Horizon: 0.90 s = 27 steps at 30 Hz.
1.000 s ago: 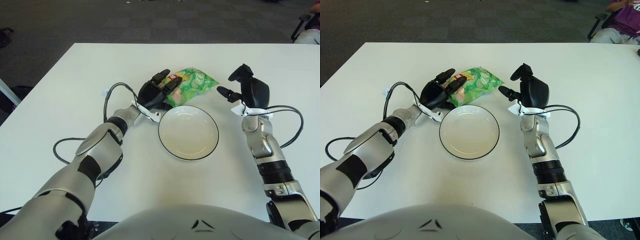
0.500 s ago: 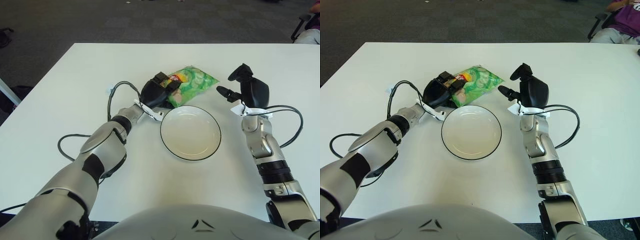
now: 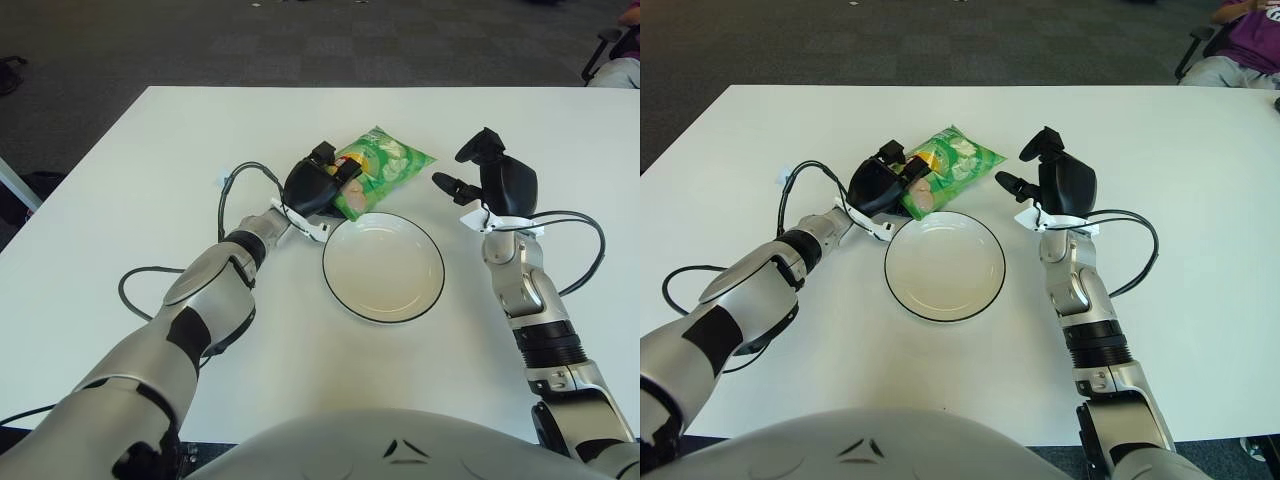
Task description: Put the snack into the plate.
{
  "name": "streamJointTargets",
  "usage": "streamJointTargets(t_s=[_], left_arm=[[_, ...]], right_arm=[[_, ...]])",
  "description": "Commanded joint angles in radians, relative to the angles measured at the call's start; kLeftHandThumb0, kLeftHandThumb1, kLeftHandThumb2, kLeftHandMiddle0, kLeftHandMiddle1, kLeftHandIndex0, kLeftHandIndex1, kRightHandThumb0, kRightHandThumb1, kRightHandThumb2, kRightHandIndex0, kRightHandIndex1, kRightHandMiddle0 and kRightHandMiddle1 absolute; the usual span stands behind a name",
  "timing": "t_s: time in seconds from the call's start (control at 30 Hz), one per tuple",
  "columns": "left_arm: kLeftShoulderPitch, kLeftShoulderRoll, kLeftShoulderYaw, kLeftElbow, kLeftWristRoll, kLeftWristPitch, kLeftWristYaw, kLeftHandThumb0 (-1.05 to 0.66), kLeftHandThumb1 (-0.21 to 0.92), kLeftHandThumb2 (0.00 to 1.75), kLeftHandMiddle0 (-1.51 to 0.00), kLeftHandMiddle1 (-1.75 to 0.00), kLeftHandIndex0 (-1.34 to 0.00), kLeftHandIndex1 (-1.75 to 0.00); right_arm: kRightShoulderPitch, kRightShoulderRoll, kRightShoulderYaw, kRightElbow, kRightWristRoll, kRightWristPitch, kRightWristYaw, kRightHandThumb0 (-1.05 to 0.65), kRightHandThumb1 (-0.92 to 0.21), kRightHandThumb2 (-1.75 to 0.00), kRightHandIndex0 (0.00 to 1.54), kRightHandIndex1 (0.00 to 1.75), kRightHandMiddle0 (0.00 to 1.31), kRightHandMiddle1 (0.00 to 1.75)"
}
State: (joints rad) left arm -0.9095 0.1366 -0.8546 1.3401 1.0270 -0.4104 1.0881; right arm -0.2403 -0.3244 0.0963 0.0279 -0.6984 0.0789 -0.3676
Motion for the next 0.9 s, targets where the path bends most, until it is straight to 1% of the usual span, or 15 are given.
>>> streamJointTargets(t_s=[0.0,0.2,0.33,0.5,0.57,0.6,0.63,0.7,0.8,0.87], left_arm=[[0.003,0.012,-0.015,0.016,0.013,-0.01,-0.009,0.0,0.56,0.96,-0.47,-1.7,-0.34,-1.59],[0.008,0.029,-0.001,0.015,-0.002,-0.039,-0.015,0.0,0.52,1.02,-0.49,-1.73,-0.35,-1.59],[0.012,0.041,0.021,0.014,-0.027,-0.065,-0.022,0.0,0.47,1.08,-0.51,-1.74,-0.38,-1.59],[0.021,0.055,0.064,0.009,-0.072,-0.104,-0.001,0.0,0.41,1.2,-0.53,-1.75,-0.36,-1.7],[0.025,0.063,0.085,0.003,-0.09,-0.139,0.03,0.0,0.41,1.2,-0.52,-1.74,-0.35,-1.72],[0.026,0.071,0.091,-0.004,-0.094,-0.166,0.067,0.0,0.42,1.2,-0.52,-1.74,-0.34,-1.73],[0.026,0.076,0.095,-0.009,-0.095,-0.184,0.093,0.14,0.47,1.12,-0.48,-1.74,-0.39,-1.74],[0.021,0.091,0.096,-0.024,-0.087,-0.231,0.171,0.29,0.53,1.04,-0.44,-1.74,-0.44,-1.74],[0.009,0.111,0.089,-0.042,-0.066,-0.277,0.273,0.35,0.56,1.0,-0.43,-1.75,-0.46,-1.74],[0.004,0.122,0.081,-0.05,-0.053,-0.296,0.319,0.37,0.56,0.99,-0.42,-1.75,-0.47,-1.75]], right_arm=[[-0.01,0.003,0.003,-0.008,-0.019,0.006,-0.011,-0.35,-0.92,-0.38,0.71,0.35,0.34,1.59],[-0.012,0.003,0.004,-0.004,-0.018,0.006,-0.013,-0.35,-0.92,-0.38,0.71,0.35,0.34,1.59],[-0.012,0.002,0.004,-0.002,-0.017,0.005,-0.014,-0.35,-0.92,-0.38,0.71,0.35,0.34,1.59],[-0.012,0.001,0.004,0.0,-0.016,0.003,-0.015,-0.35,-0.92,-0.38,0.71,0.35,0.34,1.59],[-0.012,0.0,0.004,0.001,-0.015,0.003,-0.016,-0.35,-0.92,-0.38,0.71,0.35,0.34,1.59],[-0.012,0.0,0.004,0.002,-0.015,0.002,-0.016,-0.35,-0.92,-0.38,0.71,0.35,0.34,1.59],[-0.012,-0.001,0.003,0.003,-0.014,0.001,-0.016,-0.35,-0.92,-0.38,0.71,0.35,0.34,1.59],[-0.012,-0.001,0.003,0.004,-0.014,0.001,-0.017,-0.35,-0.92,-0.38,0.71,0.35,0.34,1.59],[-0.013,-0.003,0.002,0.007,-0.012,-0.002,-0.018,-0.35,-0.92,-0.38,0.71,0.35,0.34,1.59],[-0.013,-0.005,0.001,0.009,-0.011,-0.003,-0.018,-0.35,-0.92,-0.38,0.71,0.35,0.34,1.59]])
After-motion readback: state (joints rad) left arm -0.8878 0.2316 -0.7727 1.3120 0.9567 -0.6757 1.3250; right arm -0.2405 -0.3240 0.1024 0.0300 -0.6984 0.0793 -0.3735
